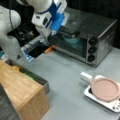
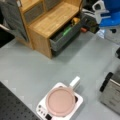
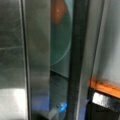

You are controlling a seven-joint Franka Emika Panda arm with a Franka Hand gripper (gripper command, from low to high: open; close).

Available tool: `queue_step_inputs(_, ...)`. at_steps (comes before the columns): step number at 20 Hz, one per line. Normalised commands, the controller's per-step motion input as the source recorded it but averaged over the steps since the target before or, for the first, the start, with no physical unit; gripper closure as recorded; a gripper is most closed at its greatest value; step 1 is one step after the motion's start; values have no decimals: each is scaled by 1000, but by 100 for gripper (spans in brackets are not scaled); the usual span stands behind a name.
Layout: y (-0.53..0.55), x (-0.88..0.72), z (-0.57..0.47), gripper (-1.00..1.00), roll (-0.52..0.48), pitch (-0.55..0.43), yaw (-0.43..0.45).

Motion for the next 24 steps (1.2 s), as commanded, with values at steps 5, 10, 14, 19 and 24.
queue_step_inputs(5, 236, -174, -7, -100, 110, -107, -196)
queue_step_inputs(10, 150, -106, -110, -100, 205, -93, -169)
queue_step_inputs(14, 243, -110, -174, -100, 206, -100, -163)
queue_step_inputs(19, 329, -114, -200, -100, 163, -125, -137)
queue_step_inputs(24, 297, -99, -226, -100, 110, -135, -113)
